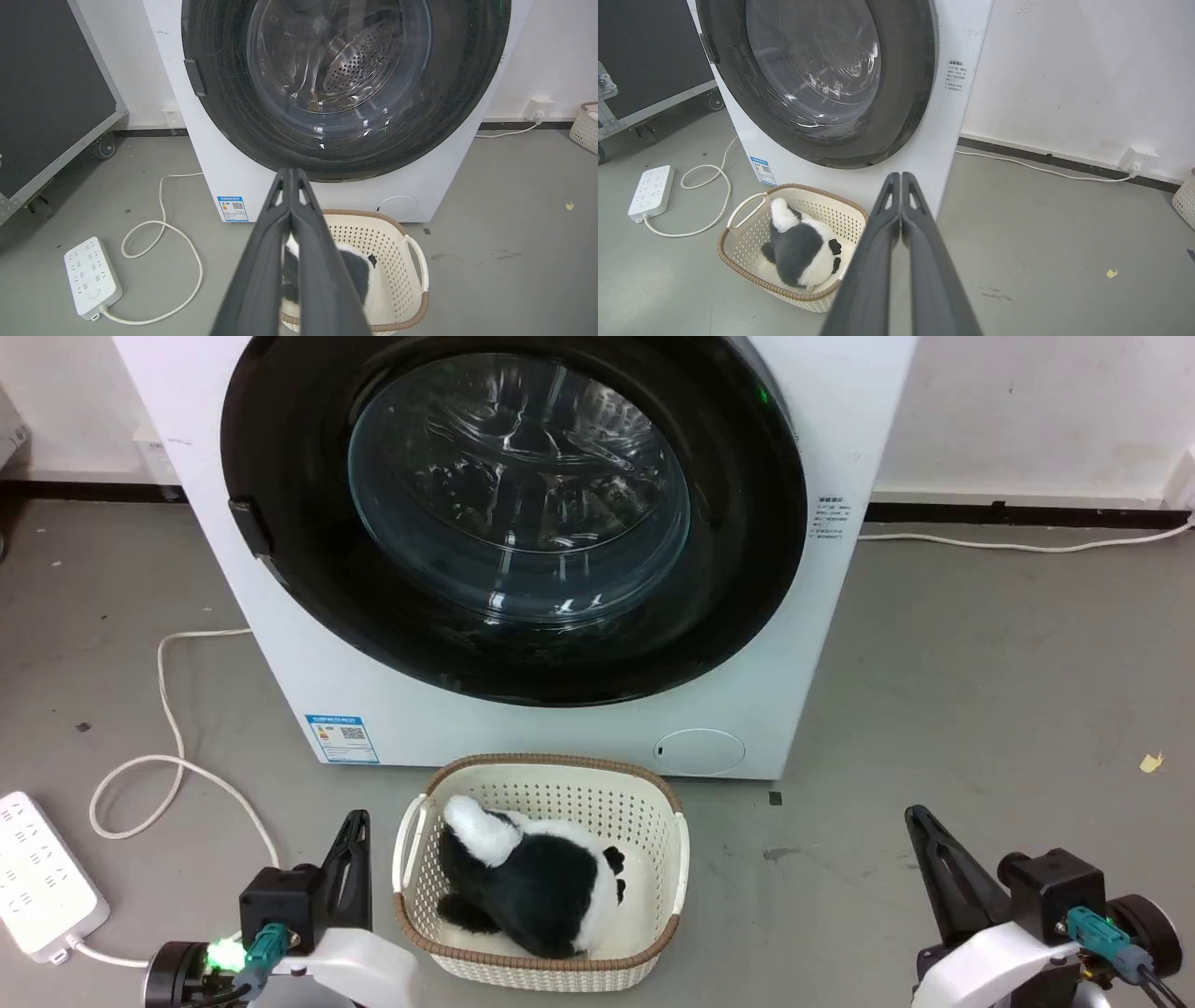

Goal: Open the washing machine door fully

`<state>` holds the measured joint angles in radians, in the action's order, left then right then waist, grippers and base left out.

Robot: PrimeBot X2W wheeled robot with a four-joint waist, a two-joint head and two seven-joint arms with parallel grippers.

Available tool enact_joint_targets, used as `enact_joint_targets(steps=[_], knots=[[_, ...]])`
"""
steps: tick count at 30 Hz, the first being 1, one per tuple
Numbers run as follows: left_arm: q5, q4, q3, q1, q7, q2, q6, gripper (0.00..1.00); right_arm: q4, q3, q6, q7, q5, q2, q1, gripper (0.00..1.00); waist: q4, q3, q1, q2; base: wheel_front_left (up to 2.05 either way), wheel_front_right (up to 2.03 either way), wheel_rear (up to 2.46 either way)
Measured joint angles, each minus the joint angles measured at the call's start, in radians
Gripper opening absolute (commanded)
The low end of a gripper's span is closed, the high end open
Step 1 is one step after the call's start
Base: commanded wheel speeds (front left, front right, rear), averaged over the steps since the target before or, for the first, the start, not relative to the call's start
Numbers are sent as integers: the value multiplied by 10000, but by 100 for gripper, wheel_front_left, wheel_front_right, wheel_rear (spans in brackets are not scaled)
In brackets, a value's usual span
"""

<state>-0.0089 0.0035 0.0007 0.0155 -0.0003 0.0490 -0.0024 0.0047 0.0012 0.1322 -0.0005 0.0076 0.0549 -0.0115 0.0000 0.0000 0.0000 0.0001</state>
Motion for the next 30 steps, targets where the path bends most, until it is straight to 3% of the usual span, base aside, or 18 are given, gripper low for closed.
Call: enact_joint_targets(steps=[30], knots=[[0,0,-6,0,2,0,0,0,0,-4,0,0,0,0,0,0,0,0,0,0,0,0,0]])
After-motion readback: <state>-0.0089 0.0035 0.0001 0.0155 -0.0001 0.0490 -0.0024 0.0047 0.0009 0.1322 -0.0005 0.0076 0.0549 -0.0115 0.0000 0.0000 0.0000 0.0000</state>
